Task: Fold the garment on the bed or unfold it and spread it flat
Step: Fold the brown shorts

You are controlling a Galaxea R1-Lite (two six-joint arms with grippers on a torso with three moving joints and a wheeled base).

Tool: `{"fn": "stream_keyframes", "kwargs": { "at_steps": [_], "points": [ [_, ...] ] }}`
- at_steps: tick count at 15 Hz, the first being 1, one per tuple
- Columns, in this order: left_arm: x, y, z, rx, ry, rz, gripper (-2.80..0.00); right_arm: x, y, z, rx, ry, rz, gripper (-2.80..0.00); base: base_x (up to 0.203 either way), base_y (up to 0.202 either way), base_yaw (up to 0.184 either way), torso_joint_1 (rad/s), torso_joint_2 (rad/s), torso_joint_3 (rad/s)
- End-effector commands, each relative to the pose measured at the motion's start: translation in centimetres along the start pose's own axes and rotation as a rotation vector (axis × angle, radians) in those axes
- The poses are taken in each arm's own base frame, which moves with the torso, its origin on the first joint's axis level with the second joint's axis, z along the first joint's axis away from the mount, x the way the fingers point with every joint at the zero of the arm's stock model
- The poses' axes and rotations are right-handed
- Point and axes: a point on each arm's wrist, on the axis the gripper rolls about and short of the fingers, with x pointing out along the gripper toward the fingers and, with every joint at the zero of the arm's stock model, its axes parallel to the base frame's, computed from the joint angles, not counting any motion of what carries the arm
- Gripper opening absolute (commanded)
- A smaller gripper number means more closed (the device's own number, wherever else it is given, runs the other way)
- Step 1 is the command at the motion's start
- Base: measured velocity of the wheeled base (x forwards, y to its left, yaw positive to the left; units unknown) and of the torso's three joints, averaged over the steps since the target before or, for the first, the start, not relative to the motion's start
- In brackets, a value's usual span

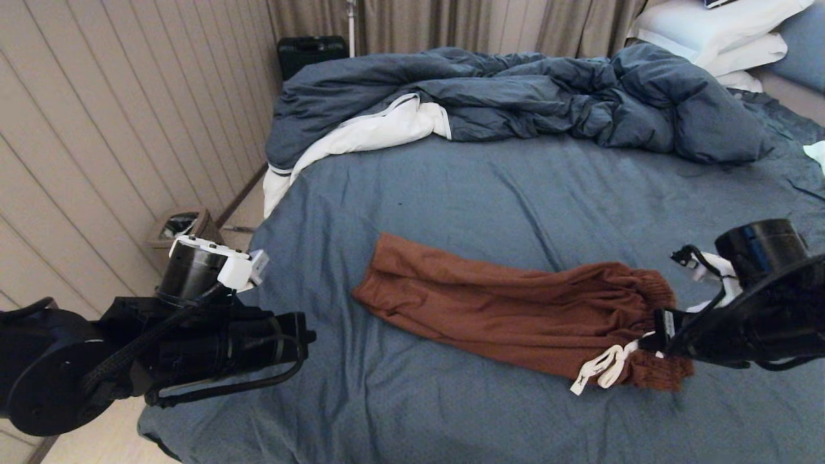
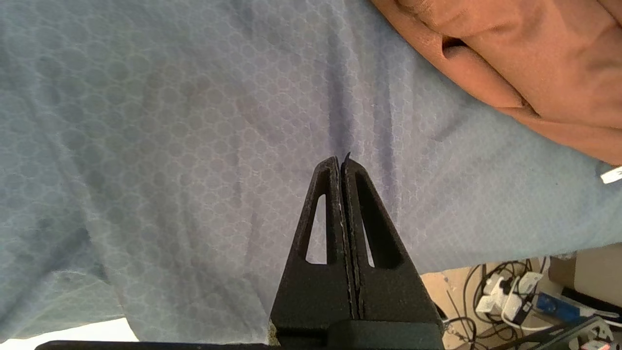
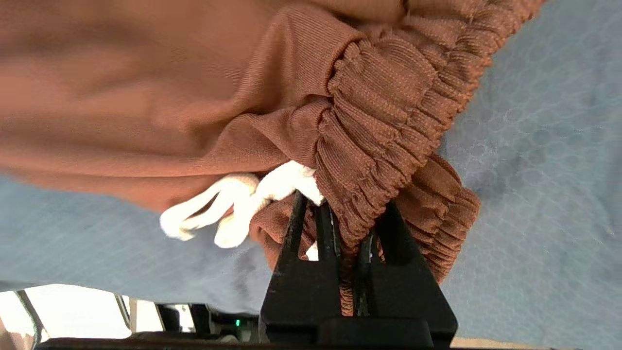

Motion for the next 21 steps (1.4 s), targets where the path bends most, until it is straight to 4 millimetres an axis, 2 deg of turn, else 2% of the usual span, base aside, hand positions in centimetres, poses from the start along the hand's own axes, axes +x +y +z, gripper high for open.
{"fn": "stream_keyframes", "kwargs": {
  "at_steps": [1, 6, 7, 11, 15, 17, 21],
  "points": [
    [0.1, 0.0, 0.0, -0.003, 0.001, 0.0, -2.8, -2.8, 0.9, -0.2, -0.022, -0.086, 0.031, -2.8, 0.0, 0.0, 0.0, 0.0, 0.0, 0.0],
    [0.2, 0.1, -0.1, -0.004, 0.007, 0.002, -2.8, -6.6, 2.6, -0.7, -0.077, -0.202, 0.104, -2.8, 0.0, 0.0, 0.0, 0.0, 0.0, 0.0],
    [0.2, 0.1, -0.1, -0.004, 0.007, 0.001, -2.8, -6.8, 2.6, -0.8, -0.078, -0.207, 0.105, -2.8, 0.0, 0.0, 0.0, 0.0, 0.0, 0.0],
    [0.3, 0.0, -0.1, -0.003, 0.009, 0.001, -2.8, -5.5, 2.0, -1.3, -0.069, -0.153, 0.075, -2.8, 0.0, 0.0, 0.0, 0.0, 0.0, 0.0],
    [0.3, 0.0, -0.2, -0.001, 0.013, -0.001, -2.8, -5.8, 0.5, -1.0, -0.058, -0.168, 0.019, -2.8, 0.0, 0.0, 0.0, 0.0, 0.0, 0.0],
    [0.4, 0.0, -0.2, -0.002, 0.016, -0.001, -2.8, -6.6, -1.6, -1.0, -0.033, -0.182, -0.054, -2.8, 0.0, 0.0, 0.0, 0.0, 0.0, 0.0],
    [0.4, -0.2, -0.3, 0.002, 0.02, -0.004, -2.8, -7.5, -3.8, -1.5, -0.025, -0.179, -0.135, -2.8, 0.0, 0.0, 0.0, 0.0, 0.0, 0.0]
  ]
}}
